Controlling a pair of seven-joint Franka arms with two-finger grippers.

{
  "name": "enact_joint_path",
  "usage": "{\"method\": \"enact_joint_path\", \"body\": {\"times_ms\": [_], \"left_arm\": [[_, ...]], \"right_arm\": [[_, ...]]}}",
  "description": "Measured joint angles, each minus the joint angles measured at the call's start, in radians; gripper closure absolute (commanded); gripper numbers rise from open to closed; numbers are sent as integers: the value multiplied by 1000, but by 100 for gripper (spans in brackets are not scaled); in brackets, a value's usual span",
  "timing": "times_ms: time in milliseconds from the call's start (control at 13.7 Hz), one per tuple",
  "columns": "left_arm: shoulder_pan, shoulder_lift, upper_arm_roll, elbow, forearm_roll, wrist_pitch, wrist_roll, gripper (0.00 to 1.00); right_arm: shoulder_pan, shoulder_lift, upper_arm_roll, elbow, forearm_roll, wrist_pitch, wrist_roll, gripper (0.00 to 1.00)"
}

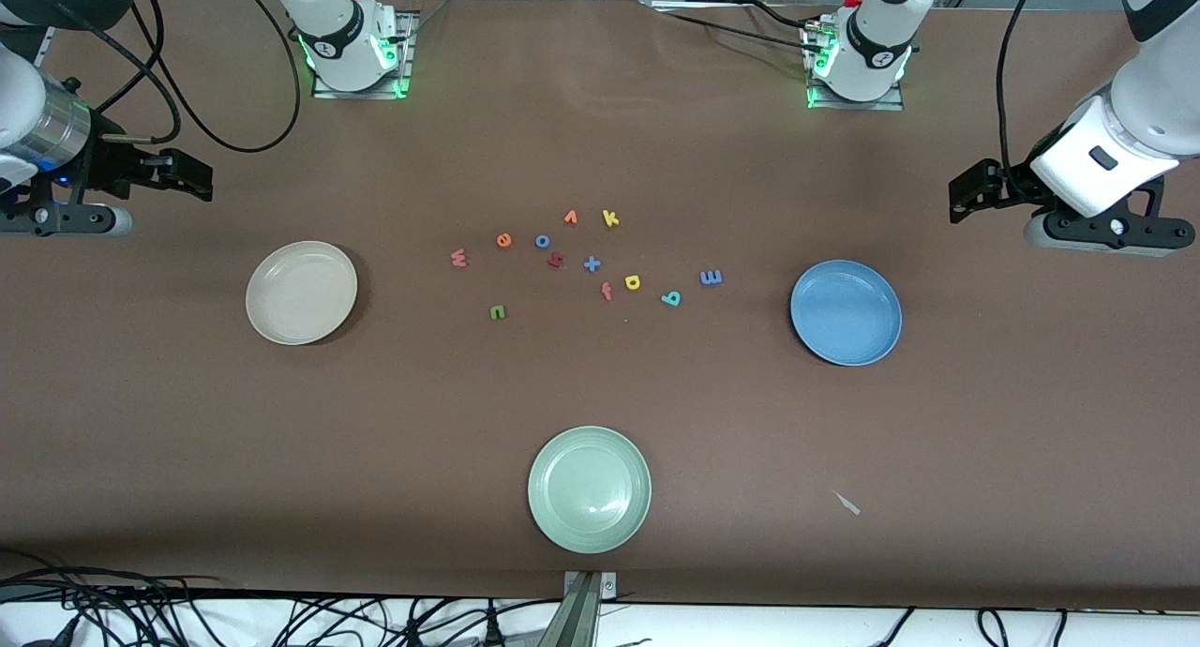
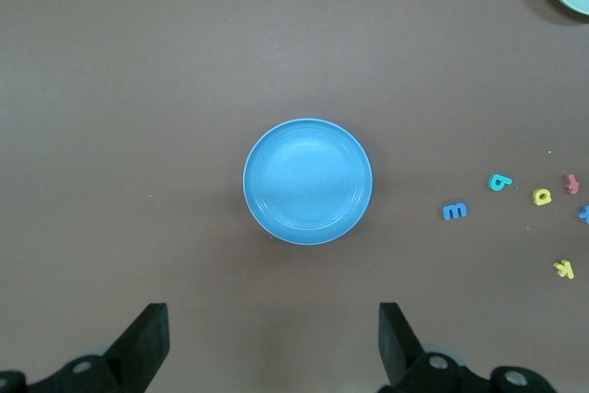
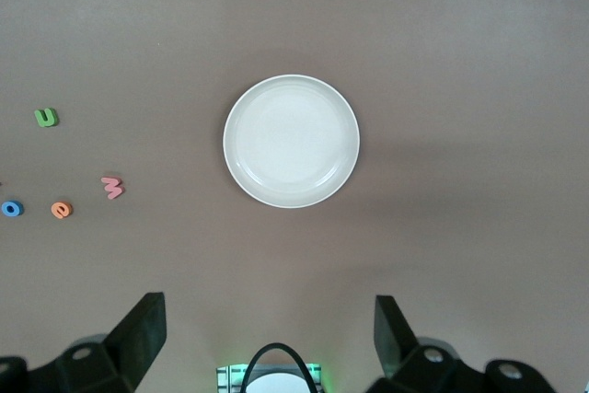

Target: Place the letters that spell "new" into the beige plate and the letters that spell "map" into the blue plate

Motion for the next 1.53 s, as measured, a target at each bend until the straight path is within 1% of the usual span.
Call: {"method": "enact_joint_path", "body": {"times_ms": [365,730,1533], "left_arm": [[0,0,1,2,0,0,18,0],[0,4,2,40,0,0,18,0],[15,9,5,45,0,-1,29,0]], "right_arm": [[0,0,0,0,0,0,0,0],[0,0,0,0,0,0,0,0],[0,0,0,-1,0,0,-1,0]]}}
